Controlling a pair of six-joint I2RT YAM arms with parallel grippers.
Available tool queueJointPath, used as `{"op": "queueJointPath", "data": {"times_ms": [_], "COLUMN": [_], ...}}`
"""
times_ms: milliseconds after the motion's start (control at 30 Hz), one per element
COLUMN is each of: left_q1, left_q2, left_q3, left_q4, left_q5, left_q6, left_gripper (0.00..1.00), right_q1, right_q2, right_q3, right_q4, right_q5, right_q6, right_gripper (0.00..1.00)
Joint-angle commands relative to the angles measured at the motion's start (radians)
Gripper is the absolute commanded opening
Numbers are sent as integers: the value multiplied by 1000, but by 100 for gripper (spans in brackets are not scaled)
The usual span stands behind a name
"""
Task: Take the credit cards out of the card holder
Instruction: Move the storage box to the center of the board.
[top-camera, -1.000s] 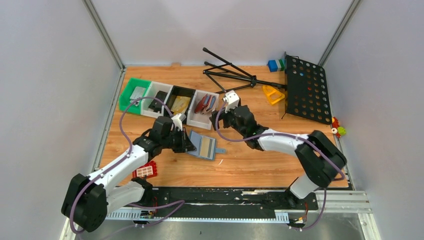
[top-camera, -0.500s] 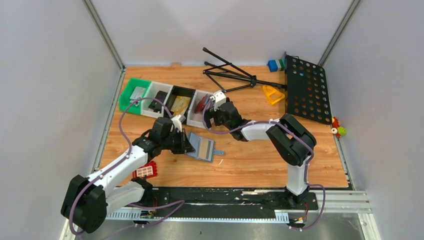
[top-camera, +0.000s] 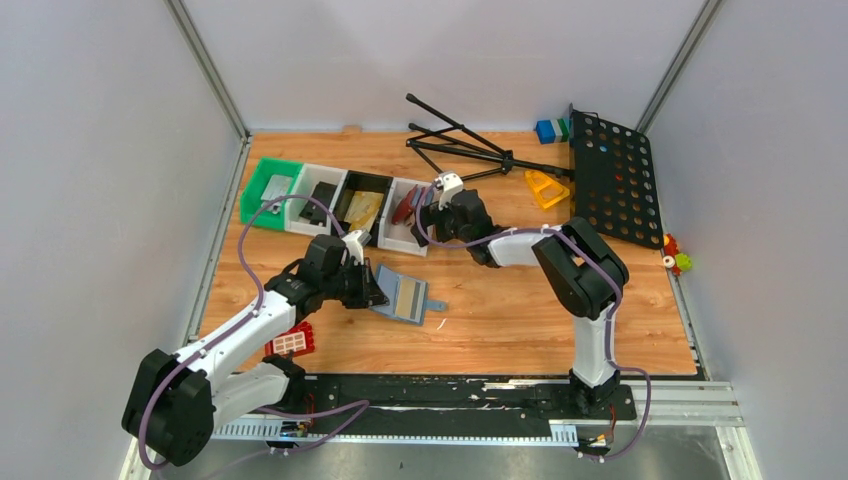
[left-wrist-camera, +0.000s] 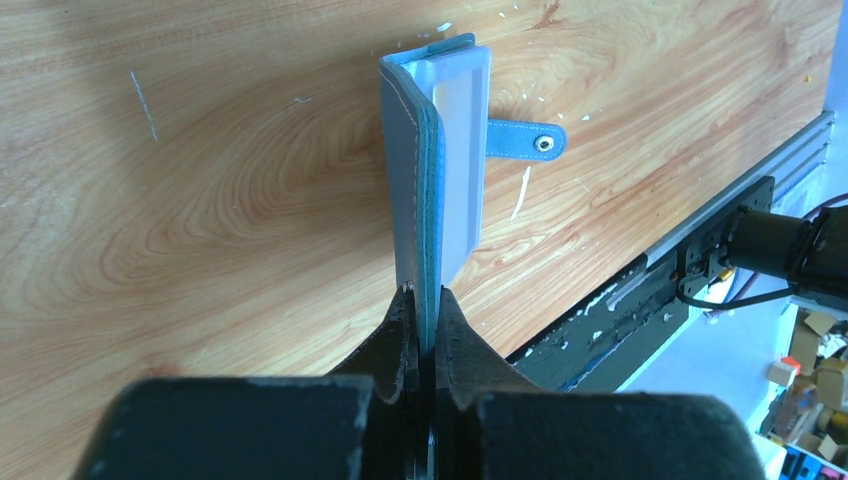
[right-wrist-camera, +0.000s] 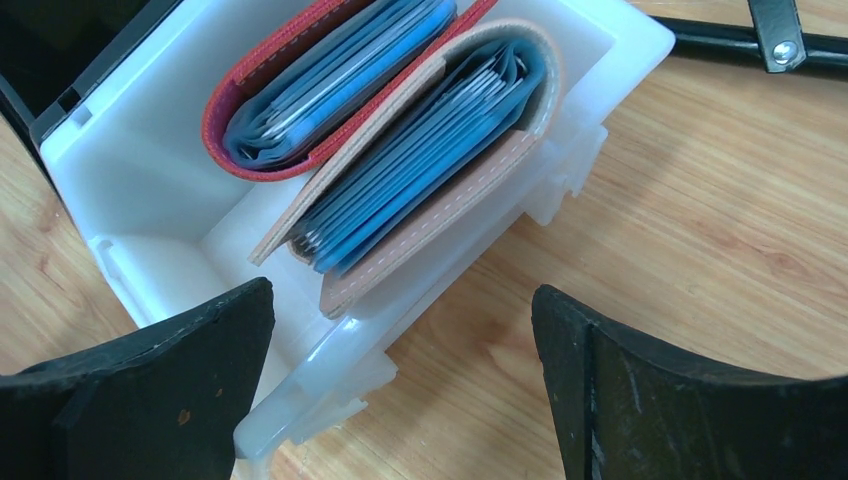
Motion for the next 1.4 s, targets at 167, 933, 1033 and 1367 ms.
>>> {"op": "queueJointPath", "data": {"times_ms": [167,933,1033,1367], "left_q1": [4,4,4,4], "left_q2": [-3,-58,-66,-148], "left_q3": [34,21,21,-12], "left_q4": [32,10,7,61], "left_q5": [13,13,29,128], "left_q6": [20,14,11,-35], "left_gripper": [0,0,0,0], "right_q1": [-15,21,22,21], "right_q2": [-51,-357,-455,-803], "right_q3": [-134,-362,-407,-483], "right_q4": [228,318,271,-73], "right_q5": [-44,14,18,32], "right_q6": [16,-56,-29,120], "right_gripper": [100,100,100,96]}}
